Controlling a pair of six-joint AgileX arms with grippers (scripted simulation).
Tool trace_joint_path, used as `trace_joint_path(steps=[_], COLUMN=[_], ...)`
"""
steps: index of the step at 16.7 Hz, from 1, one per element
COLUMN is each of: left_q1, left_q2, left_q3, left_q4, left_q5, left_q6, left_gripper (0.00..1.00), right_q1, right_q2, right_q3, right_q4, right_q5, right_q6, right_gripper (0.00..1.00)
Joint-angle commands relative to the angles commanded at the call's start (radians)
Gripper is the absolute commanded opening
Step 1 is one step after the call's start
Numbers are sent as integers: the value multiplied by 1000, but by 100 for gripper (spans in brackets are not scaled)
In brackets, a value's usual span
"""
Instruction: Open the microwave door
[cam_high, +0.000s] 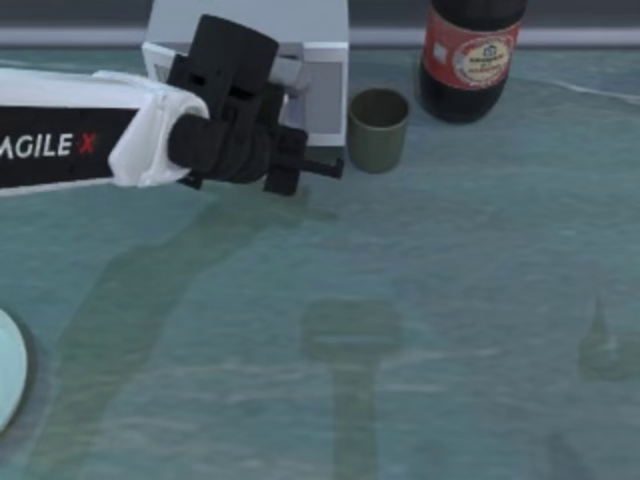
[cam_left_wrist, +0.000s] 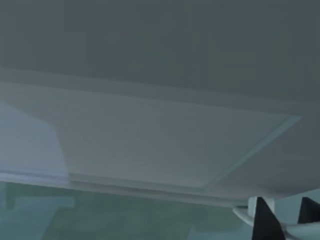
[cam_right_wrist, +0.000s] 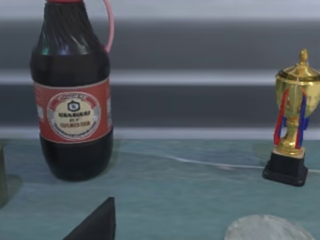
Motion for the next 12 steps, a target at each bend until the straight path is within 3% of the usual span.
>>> trace_joint_path(steps=[12], left_q1=[24], left_q2=[-36], left_q3=[-51], left_q4=[18], left_q5=[60], left_q6=[69], left_gripper=[0], right_q1=[0], right_q2=[0], right_q3=[0], right_q4=[0], right_q5=[0], right_q6=[0], right_gripper=[100])
